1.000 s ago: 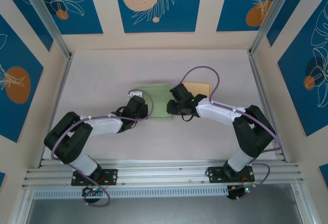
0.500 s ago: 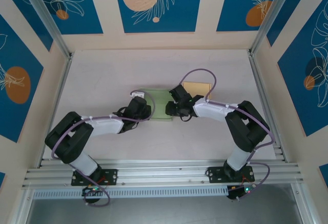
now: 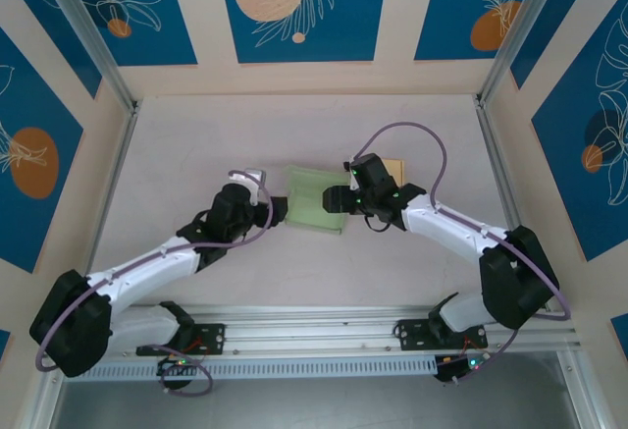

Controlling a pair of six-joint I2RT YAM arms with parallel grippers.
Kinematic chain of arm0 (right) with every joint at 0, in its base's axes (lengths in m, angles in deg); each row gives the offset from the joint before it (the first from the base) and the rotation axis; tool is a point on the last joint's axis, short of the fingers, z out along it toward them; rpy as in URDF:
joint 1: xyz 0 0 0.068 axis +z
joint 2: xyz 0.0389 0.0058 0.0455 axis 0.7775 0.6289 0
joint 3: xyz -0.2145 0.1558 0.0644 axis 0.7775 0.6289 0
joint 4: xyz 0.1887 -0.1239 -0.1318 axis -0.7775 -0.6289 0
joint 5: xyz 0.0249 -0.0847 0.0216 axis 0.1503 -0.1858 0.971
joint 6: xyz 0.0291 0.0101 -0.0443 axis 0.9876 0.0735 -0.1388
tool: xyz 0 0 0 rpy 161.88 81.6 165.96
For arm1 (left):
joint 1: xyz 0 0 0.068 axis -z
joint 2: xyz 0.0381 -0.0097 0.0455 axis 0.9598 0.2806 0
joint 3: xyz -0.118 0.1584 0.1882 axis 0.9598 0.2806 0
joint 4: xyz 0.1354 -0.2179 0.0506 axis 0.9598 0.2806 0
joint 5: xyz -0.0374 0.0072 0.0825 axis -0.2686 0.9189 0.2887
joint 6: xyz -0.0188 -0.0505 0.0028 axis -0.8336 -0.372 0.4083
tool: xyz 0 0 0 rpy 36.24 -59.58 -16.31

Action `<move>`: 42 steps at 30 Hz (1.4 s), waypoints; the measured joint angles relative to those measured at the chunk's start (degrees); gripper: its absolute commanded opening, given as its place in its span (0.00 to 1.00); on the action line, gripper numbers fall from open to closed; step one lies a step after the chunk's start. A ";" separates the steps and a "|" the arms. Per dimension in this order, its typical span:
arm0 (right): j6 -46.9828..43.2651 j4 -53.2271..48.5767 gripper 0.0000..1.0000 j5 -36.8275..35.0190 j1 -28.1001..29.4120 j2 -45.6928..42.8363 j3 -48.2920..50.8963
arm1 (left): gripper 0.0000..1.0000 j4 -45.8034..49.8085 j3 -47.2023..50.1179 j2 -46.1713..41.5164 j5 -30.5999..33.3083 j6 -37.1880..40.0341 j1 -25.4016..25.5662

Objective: Fold the paper box

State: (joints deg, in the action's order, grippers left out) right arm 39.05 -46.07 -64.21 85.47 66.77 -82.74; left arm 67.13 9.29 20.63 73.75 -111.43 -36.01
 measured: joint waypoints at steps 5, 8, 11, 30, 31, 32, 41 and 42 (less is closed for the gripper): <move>-0.28 -0.92 0.71 0.07 -0.61 -0.37 1.16 | 0.76 1.57 -0.42 -0.17 -3.63 4.70 -0.74; -0.68 -3.28 0.68 -0.70 -0.72 -1.95 1.49 | 0.73 3.39 -2.29 1.51 -7.89 8.24 -3.23; -1.05 -5.99 0.64 -1.95 -0.79 -4.11 1.25 | 0.69 3.56 -4.90 4.59 -13.86 11.15 -7.76; -0.44 -12.17 0.54 -3.15 -1.18 -0.11 -7.30 | 0.32 4.37 -19.71 24.55 -31.98 16.74 -10.54; -0.42 -12.02 0.52 -3.15 -1.18 0.81 -7.50 | 0.29 4.13 -19.78 24.76 -31.98 15.87 -10.54; -0.44 -11.89 0.50 -3.15 -1.18 1.49 -7.58 | 0.26 3.93 -19.85 24.90 -31.95 15.30 -10.54; -0.02 -8.37 0.29 -3.21 -1.11 4.90 -7.63 | 0.00 -0.20 -19.82 26.34 -30.45 6.58 -10.36; 0.00 -7.58 0.29 -3.39 -1.11 4.90 -7.63 | 0.00 -0.39 -19.82 26.34 -29.77 5.86 -10.27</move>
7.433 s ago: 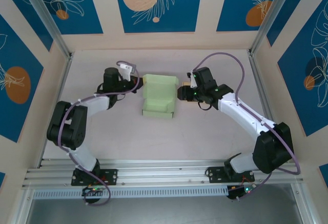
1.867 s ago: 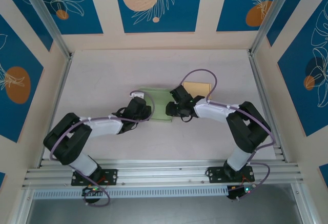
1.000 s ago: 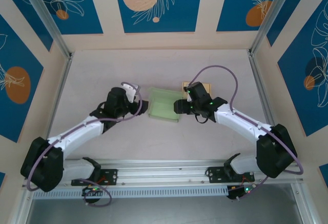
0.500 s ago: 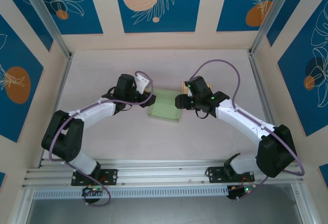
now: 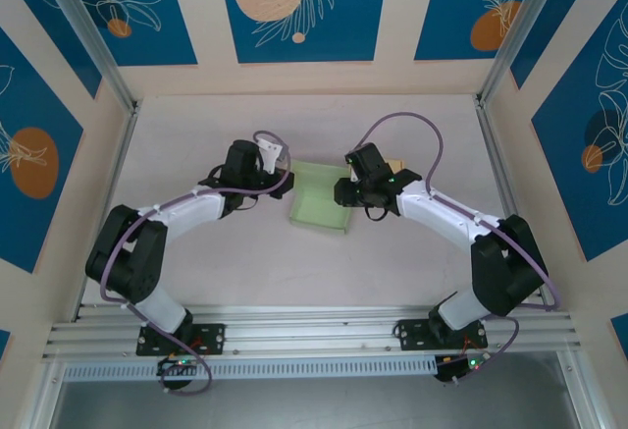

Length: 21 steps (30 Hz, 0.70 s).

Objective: Fold the paper box

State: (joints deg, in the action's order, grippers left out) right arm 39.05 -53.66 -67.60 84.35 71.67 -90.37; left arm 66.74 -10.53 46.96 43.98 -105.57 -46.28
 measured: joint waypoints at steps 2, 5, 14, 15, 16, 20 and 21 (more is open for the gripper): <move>0.00 1.22 0.27 -0.35 0.09 0.07 0.02 | 0.00 -0.66 0.02 0.00 1.38 -1.09 0.15; -0.26 3.21 0.24 -1.16 0.28 0.74 0.04 | 0.00 -2.10 0.52 -0.02 3.74 -2.19 0.31; -2.45 10.49 0.22 -4.00 2.23 5.14 0.44 | 0.00 -7.61 5.64 -3.41 12.44 -2.82 1.46; -2.64 11.78 0.22 -4.44 2.38 5.22 0.98 | 0.00 -8.94 6.88 -3.74 13.42 -2.89 1.81; -2.82 12.94 0.22 -4.79 2.56 5.27 1.90 | 0.00 -10.19 8.26 -3.98 14.14 -2.95 2.32; -2.99 17.84 0.22 -5.57 2.97 5.25 6.45 | 0.03 -15.82 13.55 -4.87 17.18 -3.56 4.48; -3.02 18.88 0.22 -5.57 3.10 5.25 7.43 | 0.03 -17.00 14.84 -4.98 17.53 -3.85 4.87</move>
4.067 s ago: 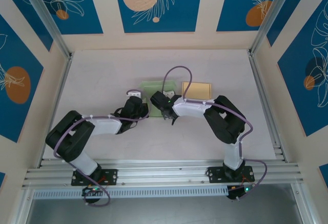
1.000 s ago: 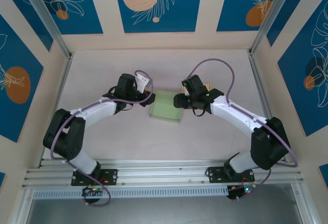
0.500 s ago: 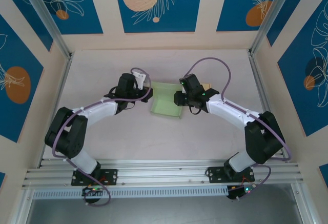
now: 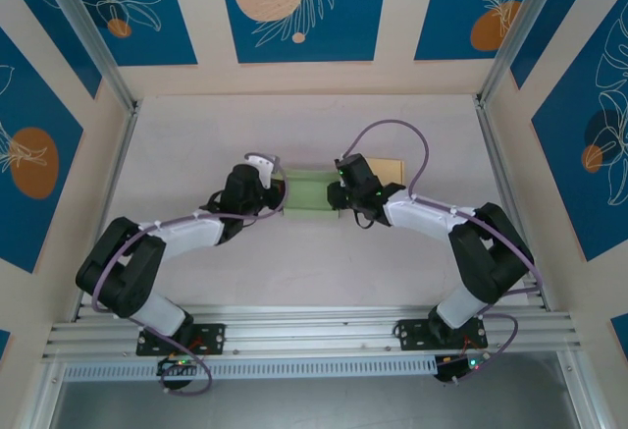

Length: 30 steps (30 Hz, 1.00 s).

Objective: Fold the paper box

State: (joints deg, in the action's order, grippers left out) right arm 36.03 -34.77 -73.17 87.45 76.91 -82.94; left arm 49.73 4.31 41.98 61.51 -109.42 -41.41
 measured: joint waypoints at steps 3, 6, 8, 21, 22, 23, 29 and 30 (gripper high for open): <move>-0.04 3.19 0.22 -0.76 0.79 -0.15 1.86 | 0.04 -3.15 2.54 -0.13 1.05 -0.92 0.74; -0.07 5.60 0.22 -1.60 1.03 -0.17 3.13 | 0.07 -5.18 3.74 -0.39 1.73 -1.81 1.25; -0.13 6.80 0.22 -2.19 1.14 -0.37 3.93 | 0.23 -5.73 4.42 -0.55 1.92 -2.25 1.64; -1.33 10.08 0.22 -2.73 3.32 -0.98 9.44 | 0.88 -0.50 14.43 -17.40 -2.27 0.09 3.63; -1.46 10.08 0.22 -2.80 3.32 -1.03 9.49 | 0.88 0.15 14.95 -19.67 -2.58 0.37 3.63; -1.49 10.08 0.22 -2.82 3.32 -1.03 9.49 | 0.88 0.74 15.43 -21.75 -2.89 0.57 3.63; -1.53 10.12 0.22 -2.82 3.32 -1.03 9.49 | 0.82 8.66 15.06 -34.84 -1.64 1.88 3.63; -1.55 10.12 0.22 -2.82 3.32 -1.03 9.49 | 0.80 10.91 13.49 -35.71 -0.68 2.78 3.61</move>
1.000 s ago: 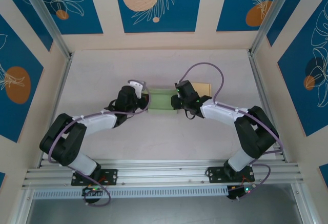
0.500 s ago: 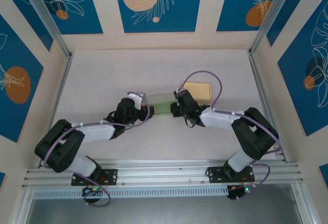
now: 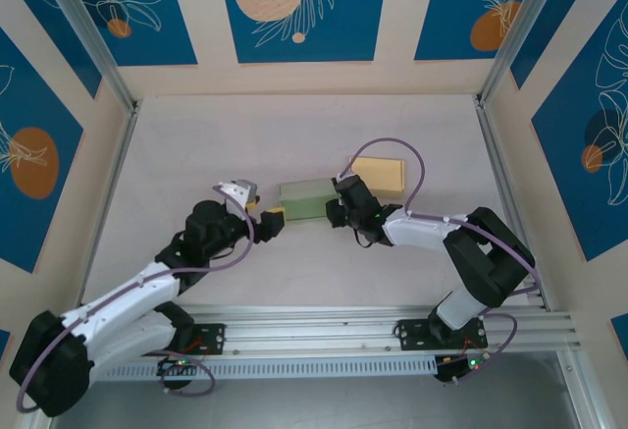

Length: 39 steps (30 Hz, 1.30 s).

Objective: Fold the paper box

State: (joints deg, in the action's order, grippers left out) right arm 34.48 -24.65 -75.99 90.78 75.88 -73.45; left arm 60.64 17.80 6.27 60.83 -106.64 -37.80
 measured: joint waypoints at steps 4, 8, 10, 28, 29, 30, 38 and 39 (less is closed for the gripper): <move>-0.37 -0.02 0.23 0.00 0.00 0.00 0.00 | 0.61 5.01 -9.86 3.76 1.95 3.61 -1.20; -0.37 -0.09 0.23 0.00 0.04 0.00 -0.02 | 0.47 5.60 -19.74 14.40 -0.50 4.17 -3.85; -0.37 -0.15 0.23 -0.02 0.07 0.00 -0.04 | 0.36 5.29 -23.82 21.51 -3.61 3.72 -4.79; -0.63 -11.52 0.55 -1.09 3.17 -3.21 -2.71 | 0.21 -4.35 -27.56 51.84 -22.53 -7.98 -5.51; -0.37 -12.52 0.59 -1.09 3.39 -3.80 -2.73 | 0.21 -5.44 -27.36 52.48 -22.58 -8.28 -5.53; -0.39 -13.90 0.64 -1.07 3.67 -4.61 -2.75 | 0.20 -6.38 -27.21 52.94 -22.60 -8.46 -5.55; 1.46 -23.08 0.86 -0.76 5.20 -13.18 -3.52 | 0.20 -10.29 -25.44 53.81 -21.81 -9.31 -5.68; 1.92 -24.11 0.86 -0.79 5.20 -14.60 -3.65 | 0.21 -10.58 -25.11 53.81 -21.57 -9.31 -5.68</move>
State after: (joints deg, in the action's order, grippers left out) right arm 36.40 -48.76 -76.78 95.98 61.28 -77.10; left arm 50.06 -7.32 60.08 39.26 -115.95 -43.49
